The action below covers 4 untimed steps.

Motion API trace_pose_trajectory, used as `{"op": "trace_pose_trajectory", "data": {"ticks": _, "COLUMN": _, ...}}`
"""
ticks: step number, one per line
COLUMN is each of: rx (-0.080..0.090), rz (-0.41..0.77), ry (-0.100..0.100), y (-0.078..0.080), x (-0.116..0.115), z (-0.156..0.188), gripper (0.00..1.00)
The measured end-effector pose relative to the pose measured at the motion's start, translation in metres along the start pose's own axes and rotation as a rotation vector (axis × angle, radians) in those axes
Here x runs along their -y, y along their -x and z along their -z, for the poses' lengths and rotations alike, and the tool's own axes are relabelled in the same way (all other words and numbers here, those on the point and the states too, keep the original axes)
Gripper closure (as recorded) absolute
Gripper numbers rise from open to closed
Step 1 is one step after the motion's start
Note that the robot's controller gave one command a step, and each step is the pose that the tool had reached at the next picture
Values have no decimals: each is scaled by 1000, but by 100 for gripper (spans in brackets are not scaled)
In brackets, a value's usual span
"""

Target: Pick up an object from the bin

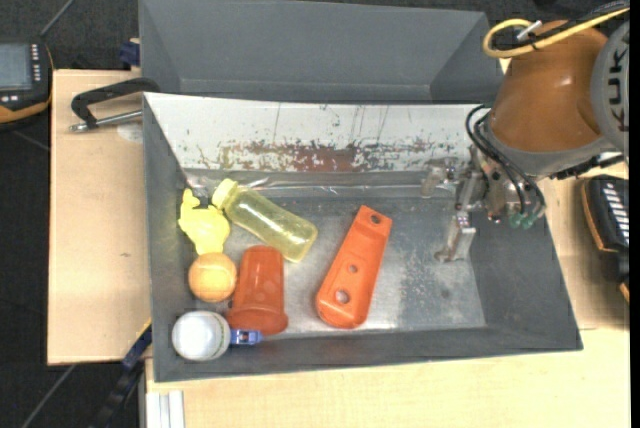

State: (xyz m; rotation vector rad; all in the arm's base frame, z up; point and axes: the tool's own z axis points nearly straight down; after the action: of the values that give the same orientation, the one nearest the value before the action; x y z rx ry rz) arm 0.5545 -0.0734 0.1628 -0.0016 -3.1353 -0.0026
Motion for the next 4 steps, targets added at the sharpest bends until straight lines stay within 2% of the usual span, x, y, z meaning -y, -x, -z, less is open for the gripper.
{"op": "trace_pose_trajectory", "data": {"ticks": 1, "rx": 9, "rz": 1, "ry": -1, "y": 2, "x": 0, "z": 5, "gripper": 0}}
{"op": "trace_pose_trajectory", "data": {"ticks": 3, "rx": 13, "rz": 13, "ry": -3, "y": 3, "x": -4, "z": -1, "gripper": 0}}
{"op": "trace_pose_trajectory", "data": {"ticks": 4, "rx": 15, "rz": 3, "ry": 0, "y": -11, "x": -36, "z": -65, "gripper": 0}}
